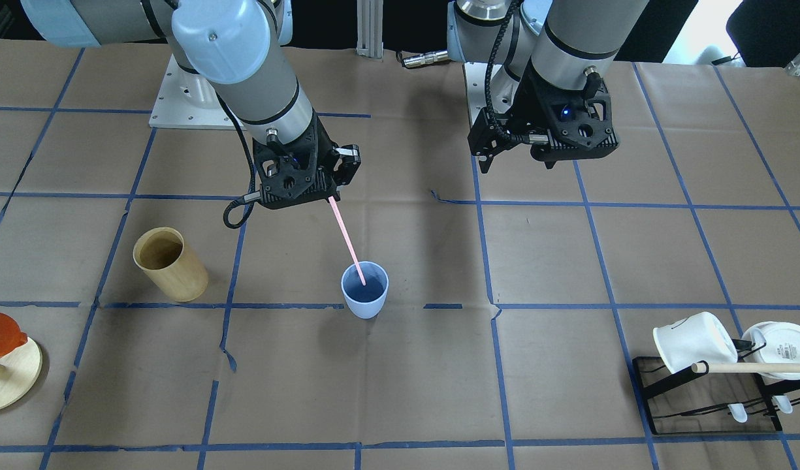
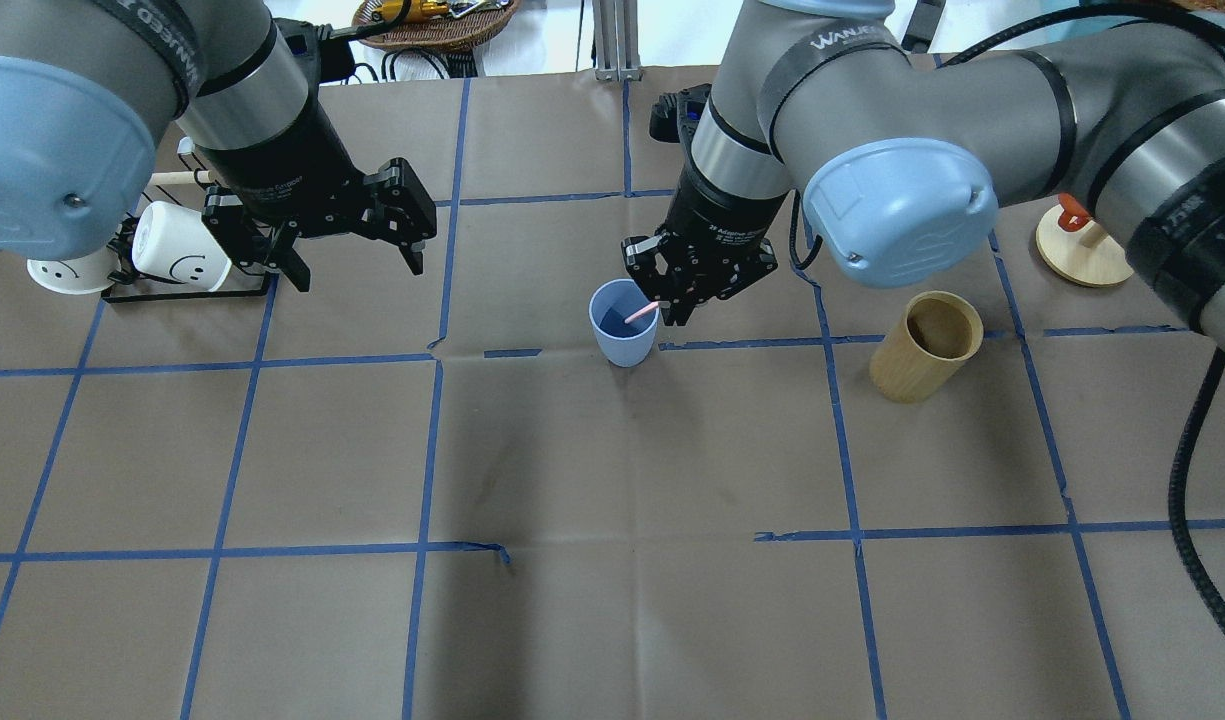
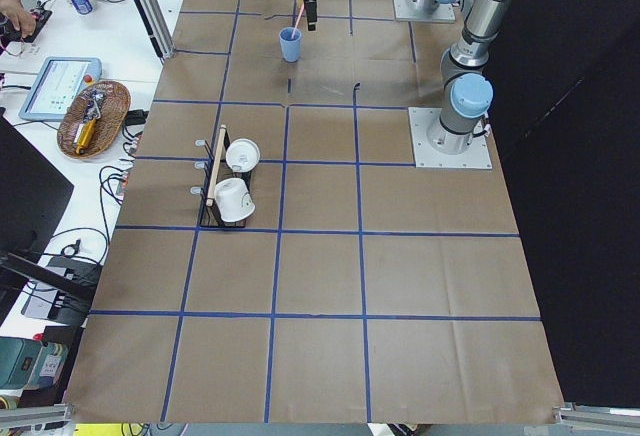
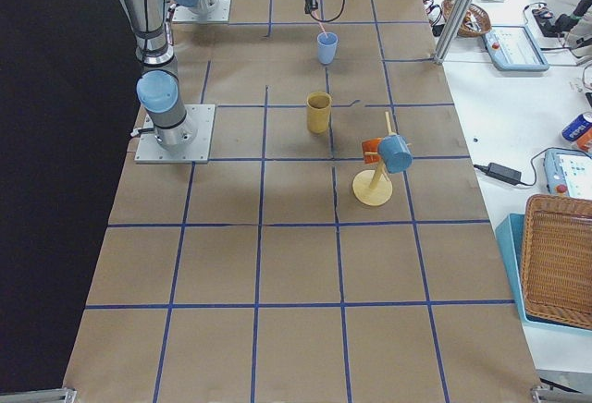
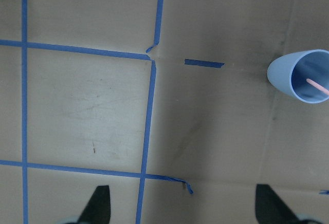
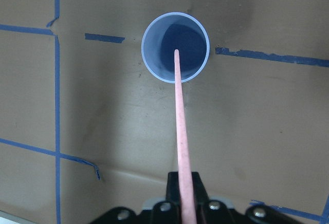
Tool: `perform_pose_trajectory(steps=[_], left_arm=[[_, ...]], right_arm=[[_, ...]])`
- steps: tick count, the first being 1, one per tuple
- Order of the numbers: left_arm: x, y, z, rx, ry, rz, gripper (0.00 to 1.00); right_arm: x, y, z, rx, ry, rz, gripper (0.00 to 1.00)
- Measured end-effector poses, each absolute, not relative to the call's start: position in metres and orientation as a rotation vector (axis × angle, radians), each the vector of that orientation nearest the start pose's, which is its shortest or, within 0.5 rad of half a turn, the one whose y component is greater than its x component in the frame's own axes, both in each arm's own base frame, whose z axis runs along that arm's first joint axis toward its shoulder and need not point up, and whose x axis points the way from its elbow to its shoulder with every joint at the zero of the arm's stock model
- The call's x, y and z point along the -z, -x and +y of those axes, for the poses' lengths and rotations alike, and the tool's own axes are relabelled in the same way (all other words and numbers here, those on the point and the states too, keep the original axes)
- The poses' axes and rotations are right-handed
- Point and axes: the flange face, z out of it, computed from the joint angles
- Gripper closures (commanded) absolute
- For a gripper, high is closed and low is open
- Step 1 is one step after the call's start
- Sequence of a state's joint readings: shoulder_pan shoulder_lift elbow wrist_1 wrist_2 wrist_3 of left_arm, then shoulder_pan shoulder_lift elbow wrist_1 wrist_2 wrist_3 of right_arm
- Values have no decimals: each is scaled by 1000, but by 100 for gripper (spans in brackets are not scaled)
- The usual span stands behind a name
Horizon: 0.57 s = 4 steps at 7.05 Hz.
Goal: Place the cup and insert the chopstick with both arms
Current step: 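Move the right gripper over the blue cup and lower the chopstick in, then open the right gripper and lift it away from the blue cup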
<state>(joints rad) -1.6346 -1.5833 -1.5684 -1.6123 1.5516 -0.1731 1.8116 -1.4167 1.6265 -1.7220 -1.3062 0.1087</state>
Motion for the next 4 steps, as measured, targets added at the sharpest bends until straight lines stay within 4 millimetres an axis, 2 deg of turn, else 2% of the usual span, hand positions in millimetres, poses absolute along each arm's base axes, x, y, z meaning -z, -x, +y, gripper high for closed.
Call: perform_pose_trajectory(steps=[2,3,4], left_arm=[[-477,166,-483,-98,130,3154,0],[-477,166,-483,-97,122,3155,0],[-478,166,-483,-96,119,3154,0]], right_arm=[[-390,-286,-493,-175,140,2878,24],[-387,-287,-496,-173,104,2880,9],[-386,-288,-498,-161,83,2882,4]])
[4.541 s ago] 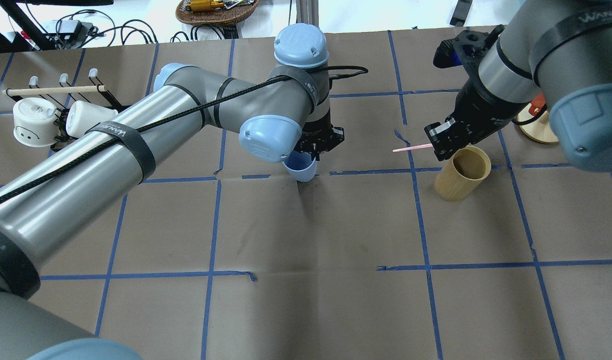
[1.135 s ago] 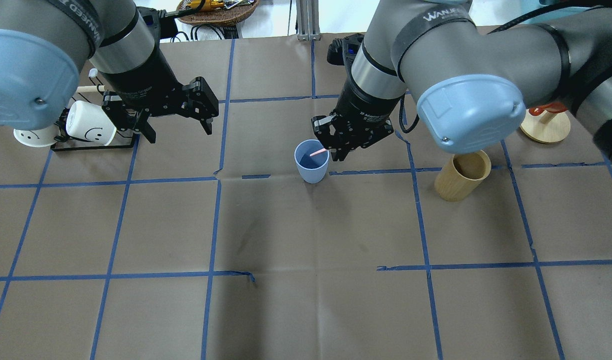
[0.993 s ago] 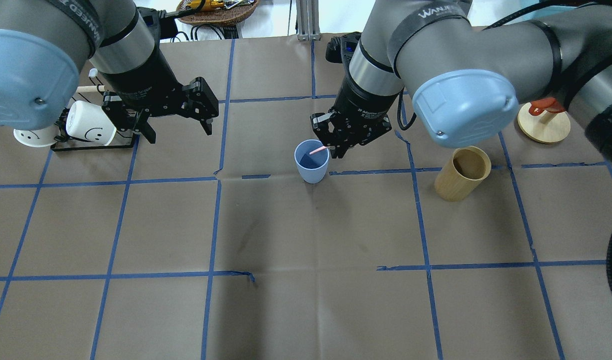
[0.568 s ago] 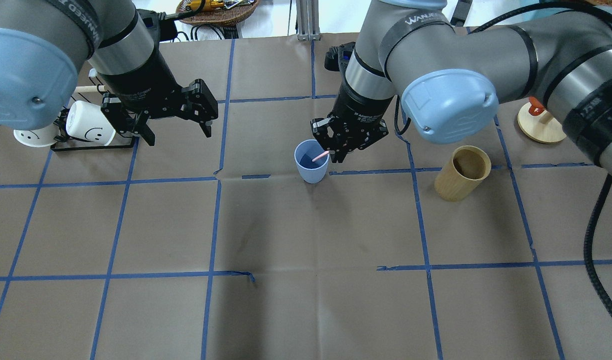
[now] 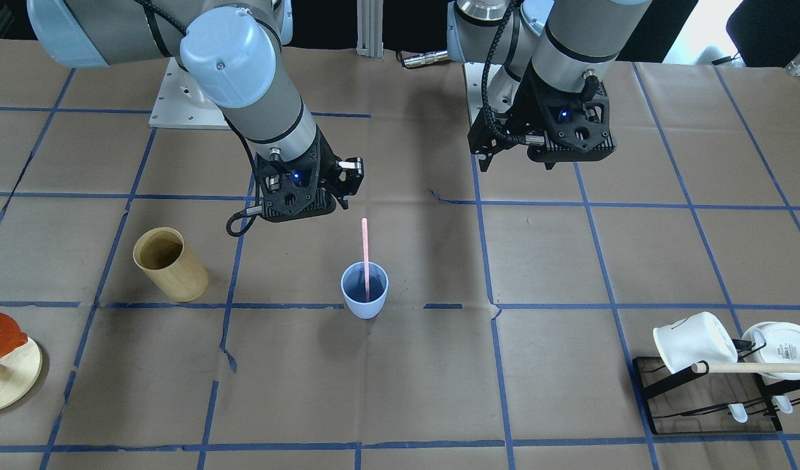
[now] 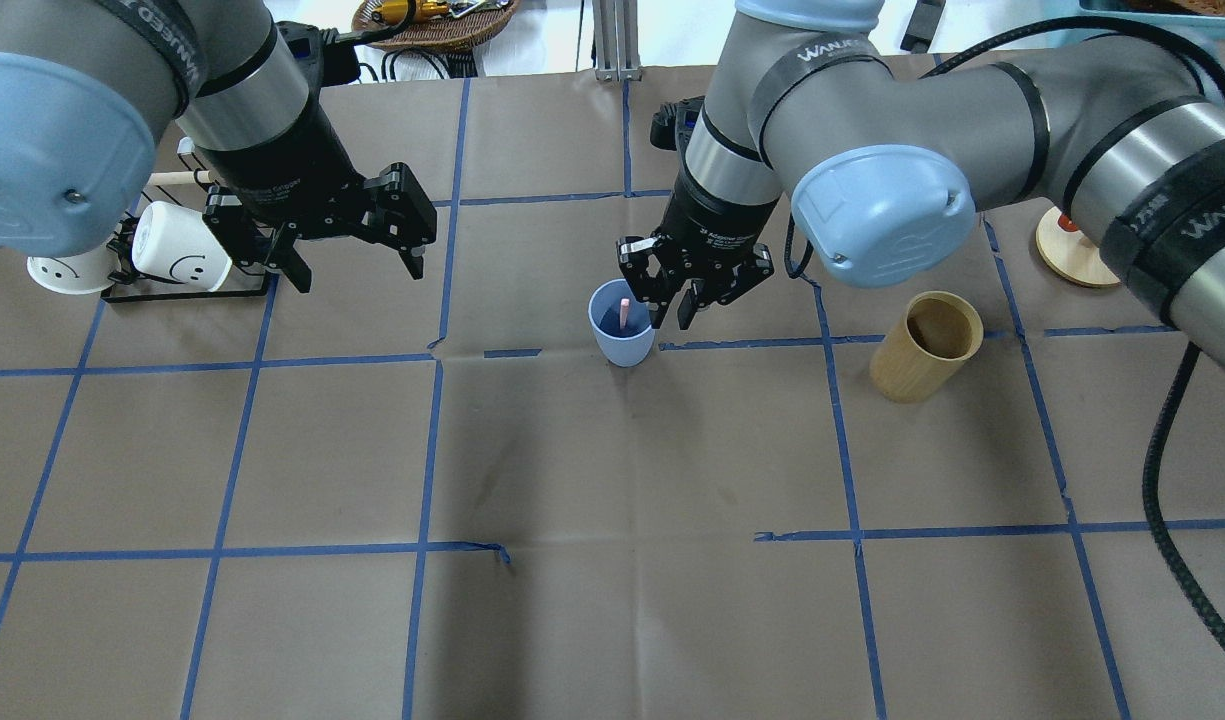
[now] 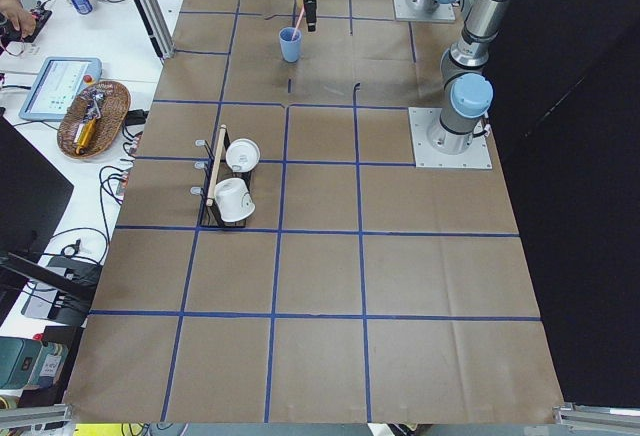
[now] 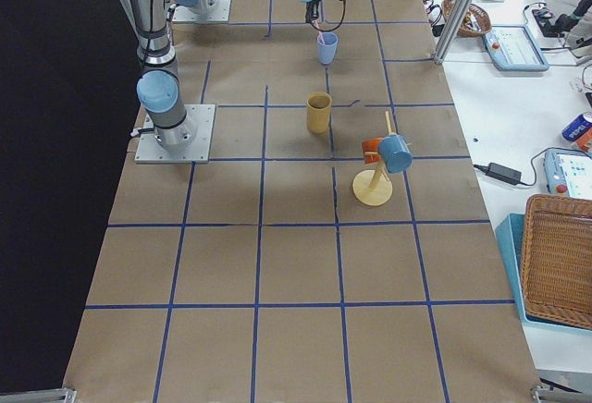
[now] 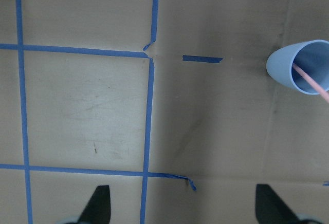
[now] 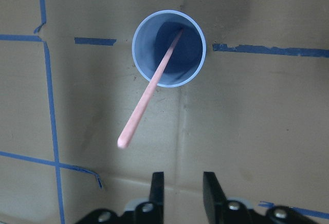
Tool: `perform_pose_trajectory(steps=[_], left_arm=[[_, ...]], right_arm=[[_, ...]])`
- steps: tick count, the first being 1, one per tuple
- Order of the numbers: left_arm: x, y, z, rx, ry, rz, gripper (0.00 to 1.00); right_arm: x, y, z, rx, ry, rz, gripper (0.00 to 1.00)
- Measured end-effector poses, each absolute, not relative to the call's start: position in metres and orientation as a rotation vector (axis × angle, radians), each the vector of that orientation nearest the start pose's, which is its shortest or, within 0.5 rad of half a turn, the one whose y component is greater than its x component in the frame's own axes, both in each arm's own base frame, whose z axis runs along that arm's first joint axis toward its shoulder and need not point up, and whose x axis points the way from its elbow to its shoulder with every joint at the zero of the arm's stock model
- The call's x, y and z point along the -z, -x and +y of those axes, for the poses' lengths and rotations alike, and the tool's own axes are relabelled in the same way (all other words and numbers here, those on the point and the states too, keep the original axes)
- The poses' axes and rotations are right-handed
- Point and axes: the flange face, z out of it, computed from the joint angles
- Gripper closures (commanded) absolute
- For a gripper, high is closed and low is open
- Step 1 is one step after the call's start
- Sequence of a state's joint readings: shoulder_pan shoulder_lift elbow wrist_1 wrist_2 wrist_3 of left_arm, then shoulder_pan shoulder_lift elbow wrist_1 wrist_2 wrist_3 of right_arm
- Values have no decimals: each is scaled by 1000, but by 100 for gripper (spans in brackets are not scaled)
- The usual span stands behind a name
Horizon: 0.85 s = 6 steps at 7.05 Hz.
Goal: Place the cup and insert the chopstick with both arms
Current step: 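Open the right gripper and lift it away from the blue cup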
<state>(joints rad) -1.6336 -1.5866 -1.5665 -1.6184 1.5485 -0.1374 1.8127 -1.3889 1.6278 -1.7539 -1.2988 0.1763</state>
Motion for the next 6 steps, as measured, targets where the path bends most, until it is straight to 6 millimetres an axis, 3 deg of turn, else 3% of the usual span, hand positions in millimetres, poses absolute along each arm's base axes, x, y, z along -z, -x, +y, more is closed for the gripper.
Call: perform_pose_trajectory(steps=[3,5,6], left_arm=[[-478,166,-483,-95,117,3154,0],[-478,166,-483,-94,117,3152,0],[-479,166,-483,-93,117,3151,0]], right_arm=[[-401,-283,-506,-102,75,2892,1],[-427,-239,-517,-12,37,2928,1],[-447,-211,-508,53,35,2968,1]])
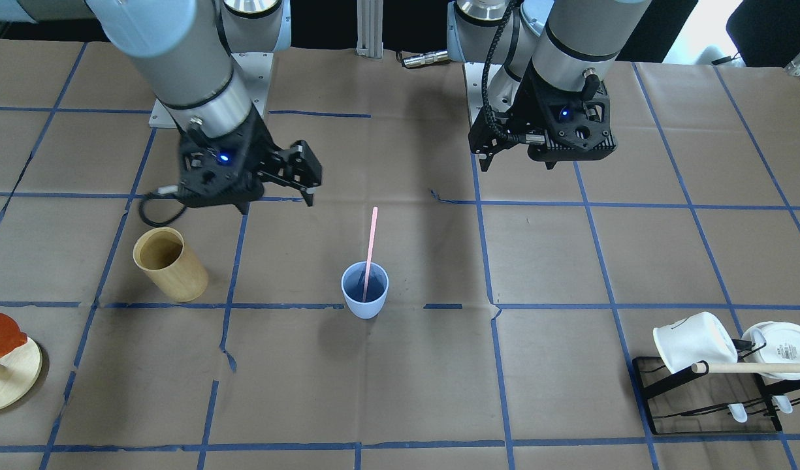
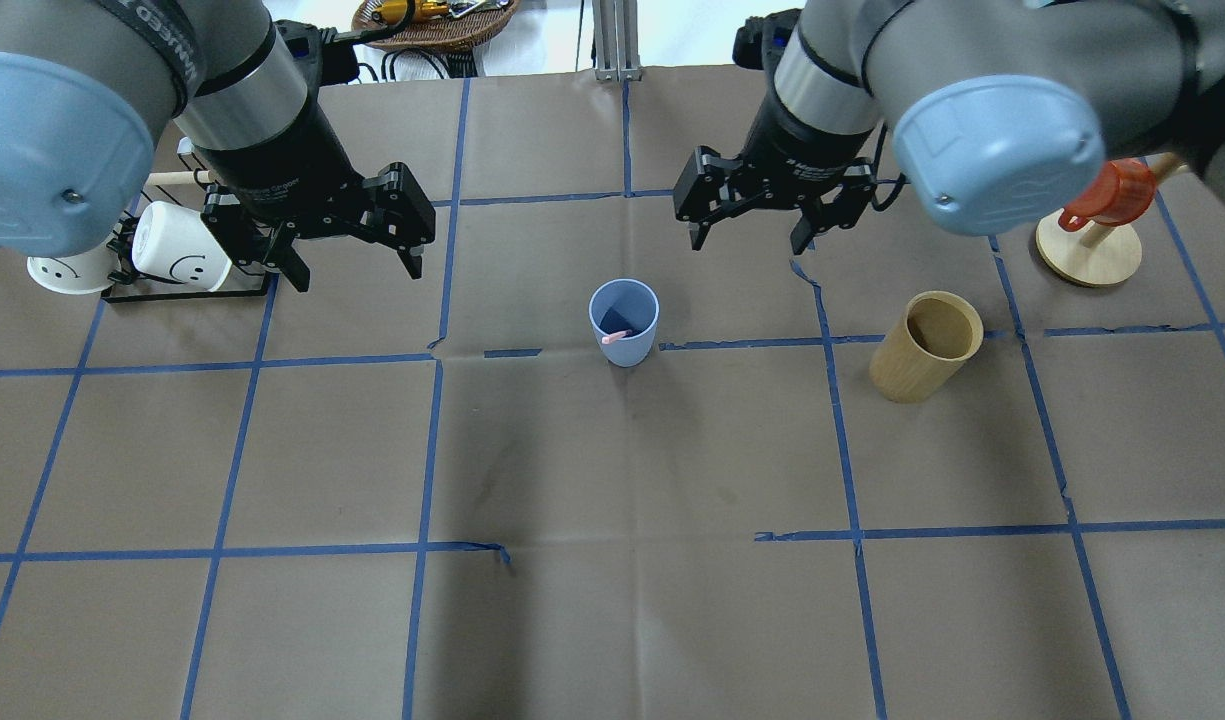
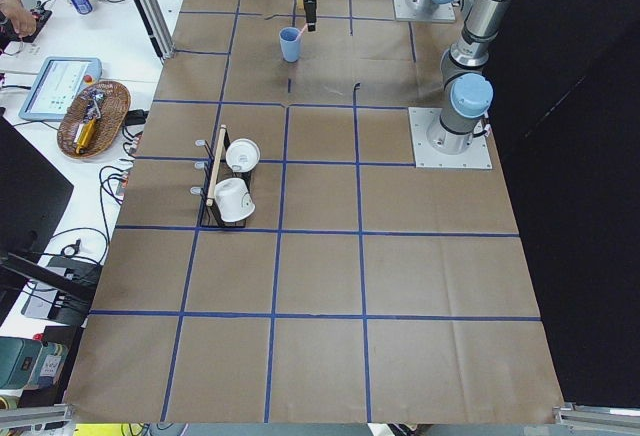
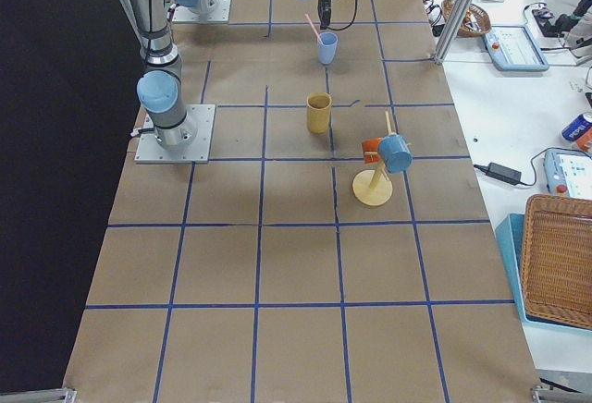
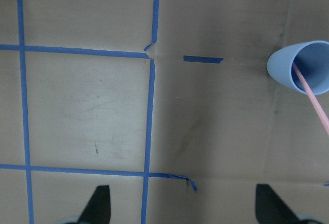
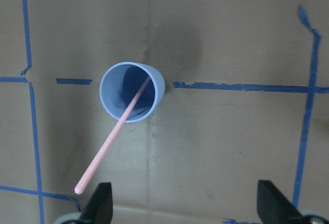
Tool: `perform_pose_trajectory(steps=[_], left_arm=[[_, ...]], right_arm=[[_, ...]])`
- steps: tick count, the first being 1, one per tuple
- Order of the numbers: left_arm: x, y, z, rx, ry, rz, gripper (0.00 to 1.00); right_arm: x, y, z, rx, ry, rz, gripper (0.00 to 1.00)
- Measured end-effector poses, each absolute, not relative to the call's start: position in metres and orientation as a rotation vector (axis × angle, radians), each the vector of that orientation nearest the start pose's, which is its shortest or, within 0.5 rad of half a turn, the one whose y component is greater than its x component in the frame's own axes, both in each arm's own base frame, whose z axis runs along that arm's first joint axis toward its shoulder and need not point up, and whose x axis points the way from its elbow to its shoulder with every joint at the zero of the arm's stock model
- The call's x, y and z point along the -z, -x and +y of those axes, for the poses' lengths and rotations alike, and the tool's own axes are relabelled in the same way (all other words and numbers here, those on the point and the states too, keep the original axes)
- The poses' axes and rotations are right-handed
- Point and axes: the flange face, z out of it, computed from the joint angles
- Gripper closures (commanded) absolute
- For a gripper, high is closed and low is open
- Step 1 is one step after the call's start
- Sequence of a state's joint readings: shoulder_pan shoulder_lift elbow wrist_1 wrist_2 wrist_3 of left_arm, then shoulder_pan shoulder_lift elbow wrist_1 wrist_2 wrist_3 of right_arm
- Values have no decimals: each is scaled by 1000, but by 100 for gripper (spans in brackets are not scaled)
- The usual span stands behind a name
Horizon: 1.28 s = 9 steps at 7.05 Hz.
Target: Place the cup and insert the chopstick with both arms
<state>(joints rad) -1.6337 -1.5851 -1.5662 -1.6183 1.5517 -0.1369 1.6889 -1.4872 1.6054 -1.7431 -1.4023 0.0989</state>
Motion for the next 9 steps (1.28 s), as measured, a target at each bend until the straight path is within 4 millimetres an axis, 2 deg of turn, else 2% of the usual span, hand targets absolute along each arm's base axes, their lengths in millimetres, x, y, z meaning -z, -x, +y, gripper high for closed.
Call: perform_pose_trajectory(steps=[2,3,6,9], left_arm=[[-479,166,-482,-92,117,3151,0],[-479,166,-482,-91,118,3151,0],[-479,166,-482,-91,117,3151,0],[-479,166,-482,-92,117,3150,0]], right_arm=[[-472,-173,-473,125,-16,3065,1],[-474,-165,-461,109,-42,3083,1],[-469,-156,-452,11,-79,3102,1],[-474,-152,-447,-33,-93,3123,1]])
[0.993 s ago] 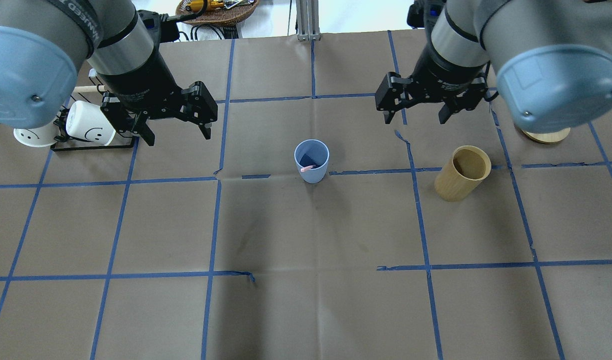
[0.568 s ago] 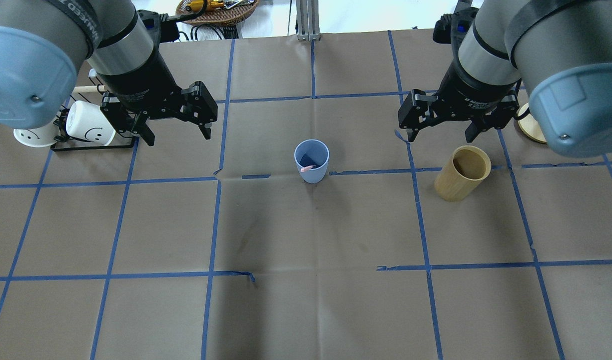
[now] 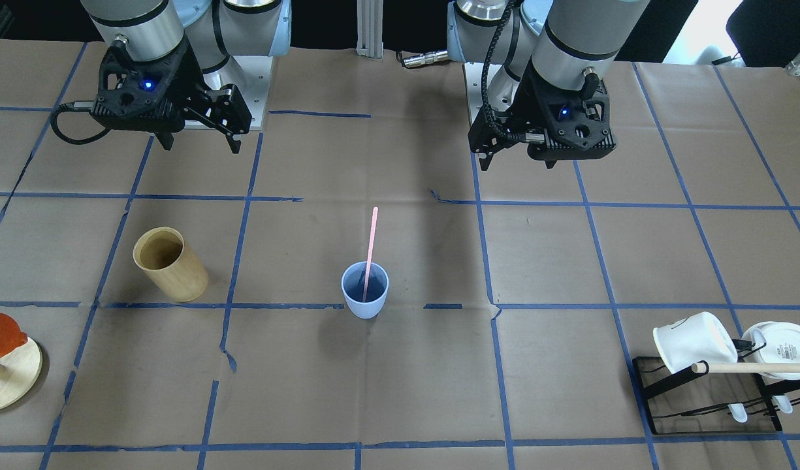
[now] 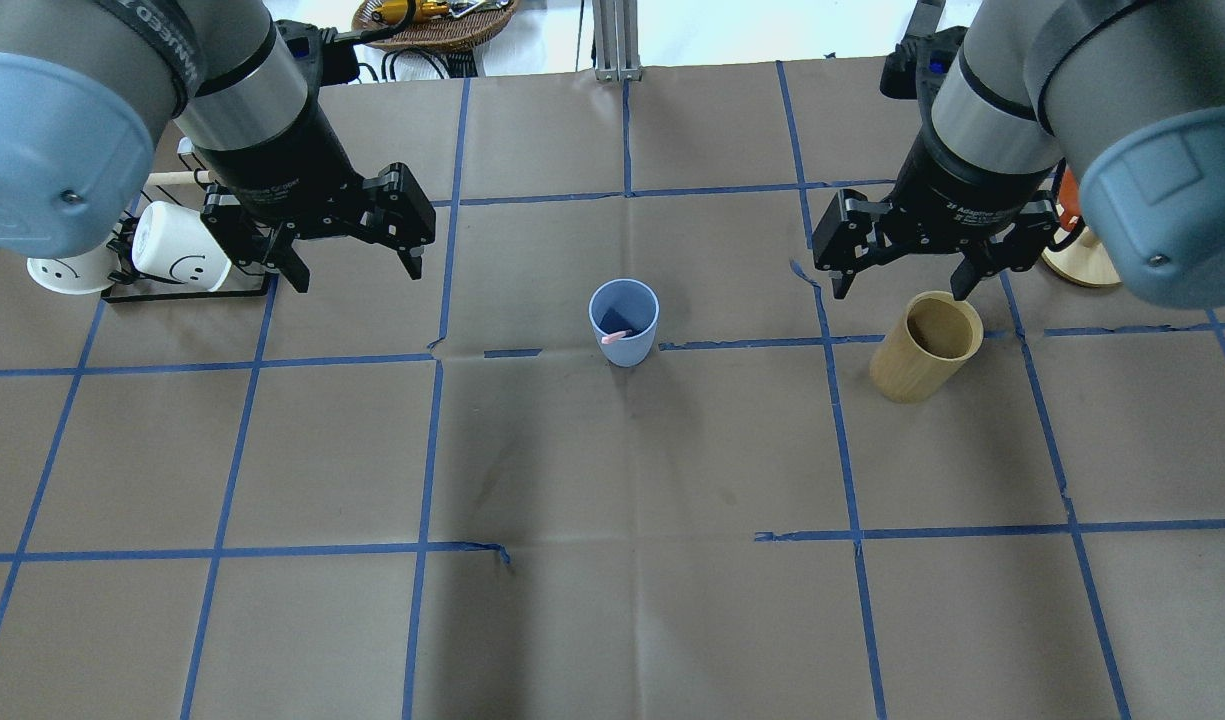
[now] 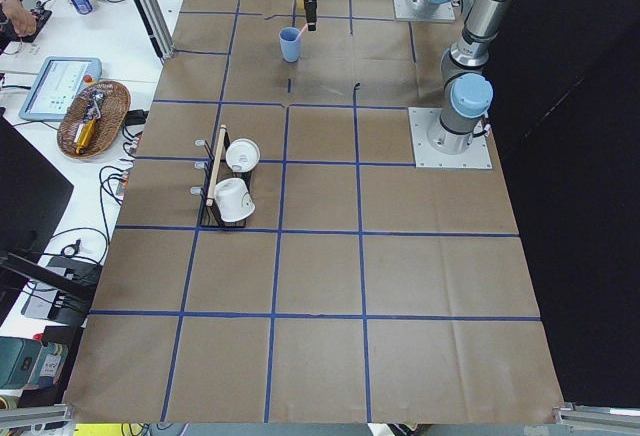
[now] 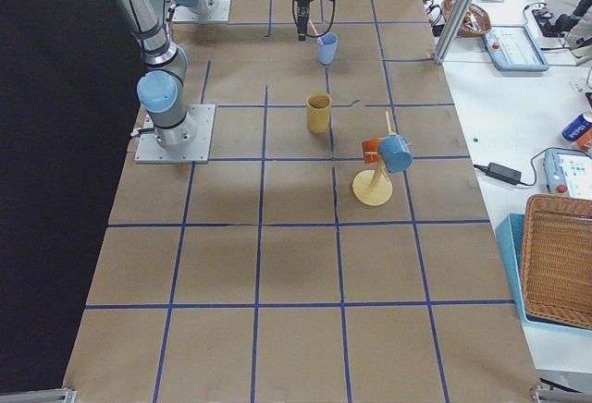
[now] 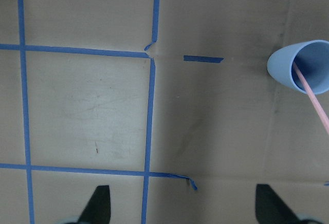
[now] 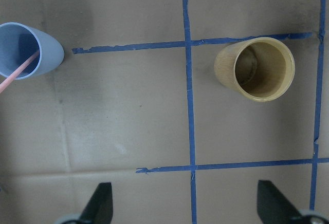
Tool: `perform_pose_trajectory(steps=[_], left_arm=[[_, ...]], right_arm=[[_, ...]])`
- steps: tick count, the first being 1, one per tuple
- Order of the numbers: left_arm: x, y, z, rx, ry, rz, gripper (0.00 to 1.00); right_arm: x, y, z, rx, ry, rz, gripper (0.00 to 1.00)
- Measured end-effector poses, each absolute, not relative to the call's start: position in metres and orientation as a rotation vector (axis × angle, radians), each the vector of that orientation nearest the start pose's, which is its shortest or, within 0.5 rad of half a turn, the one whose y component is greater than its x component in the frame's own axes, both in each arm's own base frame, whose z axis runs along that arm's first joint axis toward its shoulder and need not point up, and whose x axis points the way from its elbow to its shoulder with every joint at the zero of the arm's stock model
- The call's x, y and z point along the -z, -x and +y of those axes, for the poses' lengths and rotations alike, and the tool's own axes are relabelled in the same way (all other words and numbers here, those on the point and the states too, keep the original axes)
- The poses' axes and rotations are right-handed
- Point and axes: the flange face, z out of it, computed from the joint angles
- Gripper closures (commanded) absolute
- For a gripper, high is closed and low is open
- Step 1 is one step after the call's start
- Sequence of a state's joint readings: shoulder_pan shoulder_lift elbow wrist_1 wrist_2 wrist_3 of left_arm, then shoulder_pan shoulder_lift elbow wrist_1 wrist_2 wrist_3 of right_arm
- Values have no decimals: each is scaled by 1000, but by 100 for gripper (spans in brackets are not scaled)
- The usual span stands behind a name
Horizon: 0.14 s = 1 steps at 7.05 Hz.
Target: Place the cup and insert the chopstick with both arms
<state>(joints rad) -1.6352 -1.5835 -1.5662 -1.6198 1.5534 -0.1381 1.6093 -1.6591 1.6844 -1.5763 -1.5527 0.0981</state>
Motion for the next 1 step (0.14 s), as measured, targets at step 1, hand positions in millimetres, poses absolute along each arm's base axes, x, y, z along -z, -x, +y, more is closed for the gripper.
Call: perform_pose_trajectory(steps=[1], left_arm=[[-479,166,-482,-92,117,3149,0]], right_arm=[[-476,-152,-445,-55,-96,3124,1]])
